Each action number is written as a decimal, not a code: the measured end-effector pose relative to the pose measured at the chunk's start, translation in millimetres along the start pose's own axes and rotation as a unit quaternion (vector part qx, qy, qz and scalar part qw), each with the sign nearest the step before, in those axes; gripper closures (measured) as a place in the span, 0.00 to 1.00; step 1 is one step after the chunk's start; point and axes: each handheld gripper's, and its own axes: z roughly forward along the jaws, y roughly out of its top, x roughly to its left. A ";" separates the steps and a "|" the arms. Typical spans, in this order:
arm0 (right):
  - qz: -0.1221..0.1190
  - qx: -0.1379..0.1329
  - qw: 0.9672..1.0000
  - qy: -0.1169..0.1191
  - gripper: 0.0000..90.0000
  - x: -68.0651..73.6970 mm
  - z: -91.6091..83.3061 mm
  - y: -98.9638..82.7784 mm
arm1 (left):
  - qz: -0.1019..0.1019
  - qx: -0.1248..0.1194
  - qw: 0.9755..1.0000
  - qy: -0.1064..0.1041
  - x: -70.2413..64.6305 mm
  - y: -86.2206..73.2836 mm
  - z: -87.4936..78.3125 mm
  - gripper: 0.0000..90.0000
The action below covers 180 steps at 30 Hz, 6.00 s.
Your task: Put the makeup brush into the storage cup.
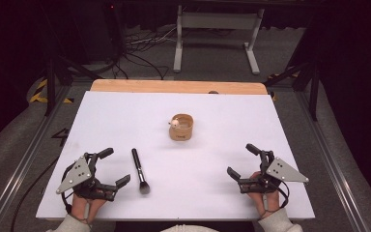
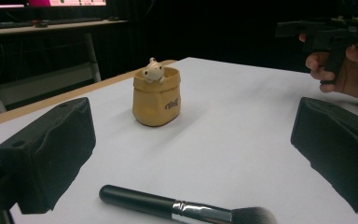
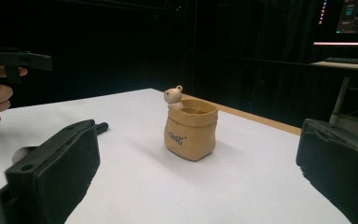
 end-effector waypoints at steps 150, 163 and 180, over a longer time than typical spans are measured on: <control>0.063 0.017 0.997 0.044 0.01 -21.7 -3.5 -5.5 | 0.269 0.524 0.773 -0.236 31.1 35.3 140.2 0.09; 0.065 0.018 0.997 0.046 0.01 -21.5 -4.5 -5.9 | 0.267 0.527 0.769 -0.244 27.1 26.9 141.8 0.09; 0.069 0.018 0.996 0.047 0.01 -22.3 -4.8 -6.5 | 0.268 0.550 0.747 -0.260 23.3 18.5 145.9 0.16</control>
